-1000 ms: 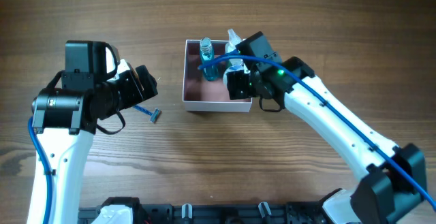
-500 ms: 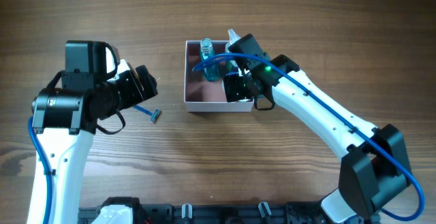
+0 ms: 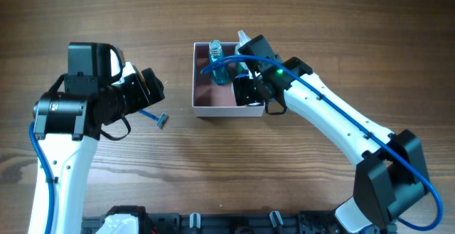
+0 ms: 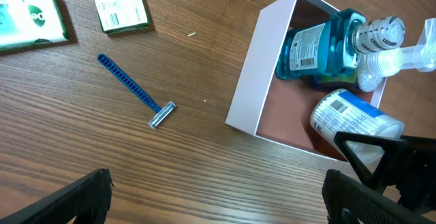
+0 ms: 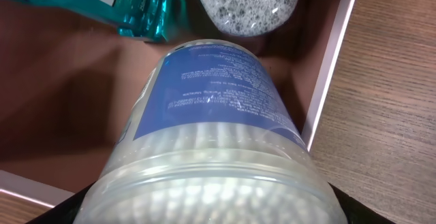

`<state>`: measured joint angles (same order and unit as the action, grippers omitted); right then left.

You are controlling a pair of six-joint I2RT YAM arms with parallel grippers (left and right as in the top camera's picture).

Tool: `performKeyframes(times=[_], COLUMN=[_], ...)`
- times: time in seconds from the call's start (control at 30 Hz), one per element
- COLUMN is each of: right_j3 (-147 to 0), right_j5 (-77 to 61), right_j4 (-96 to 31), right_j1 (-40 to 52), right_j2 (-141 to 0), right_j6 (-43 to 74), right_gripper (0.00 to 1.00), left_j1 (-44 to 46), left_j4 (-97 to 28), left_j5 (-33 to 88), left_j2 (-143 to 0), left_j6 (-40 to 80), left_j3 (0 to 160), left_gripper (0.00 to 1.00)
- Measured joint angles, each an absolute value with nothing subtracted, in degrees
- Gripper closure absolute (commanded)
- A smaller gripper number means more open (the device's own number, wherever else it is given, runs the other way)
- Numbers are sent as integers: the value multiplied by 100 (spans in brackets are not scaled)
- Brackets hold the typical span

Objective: Pack container
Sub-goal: 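Carry the cotton-swab tub into the box front corner and release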

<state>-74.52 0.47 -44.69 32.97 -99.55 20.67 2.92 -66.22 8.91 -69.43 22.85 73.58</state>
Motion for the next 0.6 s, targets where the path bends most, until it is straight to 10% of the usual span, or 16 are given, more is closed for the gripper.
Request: performKeyframes(times=[0.6], right_j3=[-7452], right_j5=[47], right_j4=[-4410], right_j1=[3297], right_j2=[-9955], right_j6=[2023], right_gripper=[13], left_j1=[292], left_j4=[-6646], left_j5=[891], left_j2=[-6943], left_j6=[2285], left_j3=[7356], left_gripper=[0])
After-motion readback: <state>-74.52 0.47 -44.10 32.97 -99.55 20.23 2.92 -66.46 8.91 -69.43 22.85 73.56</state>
